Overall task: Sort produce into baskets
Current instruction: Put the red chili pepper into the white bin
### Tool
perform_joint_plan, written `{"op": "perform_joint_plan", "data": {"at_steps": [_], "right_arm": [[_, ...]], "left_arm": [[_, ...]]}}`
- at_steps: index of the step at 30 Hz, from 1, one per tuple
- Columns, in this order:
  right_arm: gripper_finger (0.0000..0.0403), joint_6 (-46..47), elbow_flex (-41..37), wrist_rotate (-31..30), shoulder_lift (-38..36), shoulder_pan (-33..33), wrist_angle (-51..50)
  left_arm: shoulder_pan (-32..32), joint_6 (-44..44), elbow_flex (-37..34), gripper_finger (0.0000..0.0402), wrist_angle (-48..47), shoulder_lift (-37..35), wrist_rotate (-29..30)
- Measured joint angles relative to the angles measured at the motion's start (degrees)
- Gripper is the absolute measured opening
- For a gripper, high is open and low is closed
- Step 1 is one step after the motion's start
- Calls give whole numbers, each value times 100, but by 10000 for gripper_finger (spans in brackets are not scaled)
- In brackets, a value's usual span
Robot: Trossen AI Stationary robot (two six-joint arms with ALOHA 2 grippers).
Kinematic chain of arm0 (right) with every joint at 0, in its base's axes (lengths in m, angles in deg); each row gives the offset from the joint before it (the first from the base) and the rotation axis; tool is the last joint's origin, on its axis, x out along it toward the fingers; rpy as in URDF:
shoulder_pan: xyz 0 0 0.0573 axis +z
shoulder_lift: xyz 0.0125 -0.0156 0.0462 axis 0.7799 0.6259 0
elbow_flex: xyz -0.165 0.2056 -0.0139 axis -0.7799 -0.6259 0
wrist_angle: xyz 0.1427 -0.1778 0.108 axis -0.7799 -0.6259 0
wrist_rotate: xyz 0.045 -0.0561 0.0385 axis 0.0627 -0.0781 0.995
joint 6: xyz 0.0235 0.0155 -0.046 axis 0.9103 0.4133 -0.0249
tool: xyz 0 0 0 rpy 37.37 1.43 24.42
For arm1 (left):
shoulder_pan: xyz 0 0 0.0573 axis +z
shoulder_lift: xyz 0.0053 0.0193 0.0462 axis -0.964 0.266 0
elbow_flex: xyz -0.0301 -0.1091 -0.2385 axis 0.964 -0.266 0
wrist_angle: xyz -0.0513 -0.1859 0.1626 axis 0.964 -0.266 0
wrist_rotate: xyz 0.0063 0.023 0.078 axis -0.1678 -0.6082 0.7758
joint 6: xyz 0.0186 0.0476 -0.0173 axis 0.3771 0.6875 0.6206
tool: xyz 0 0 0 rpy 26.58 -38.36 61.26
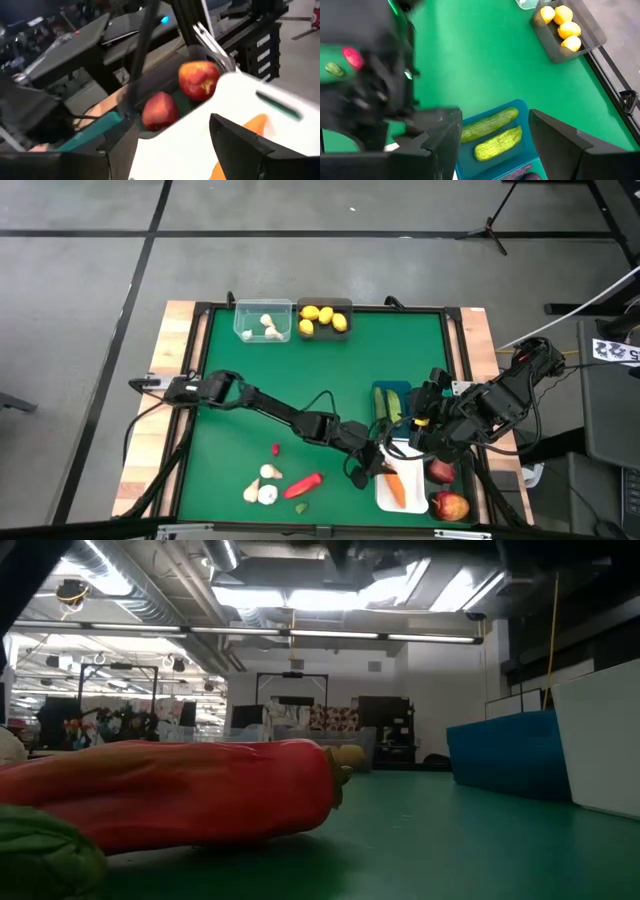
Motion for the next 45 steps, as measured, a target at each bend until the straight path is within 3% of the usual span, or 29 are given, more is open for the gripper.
{"op": "perform_joint_plan", "data": {"at_steps": [5, 10, 14, 20, 25, 34, 40, 45], "right_arm": [[230, 0, 0, 2, -2, 0, -8], [230, -2, 0, 45, -2, -1, -43], [230, -5, 0, 17, -2, -1, -40], [230, -203, 0, -150, -2, 0, -13], [230, -339, 0, -162, -2, 0, 12], [230, -339, 0, -171, -2, 1, 56], [230, -313, 0, -172, -2, 1, 62], [230, -297, 0, -161, 35, 1, 60]], "left_arm": [[-144, -601, 20, 235, -2640, -1044, 581], [-386, -2587, 15, 234, -5840, -1791, 660], [-828, -4244, 15, 233, -7127, -1968, 622], [-1563, -5783, -46, 233, -6976, -1793, 973], [-1733, -6606, -52, 233, -6804, -1616, 1352], [-1742, -7088, -52, 233, -6291, -924, 1431], [-1764, -7491, -52, 233, -6835, -589, 1387], [-1751, -7396, -52, 233, -6646, -452, 1111]]}}
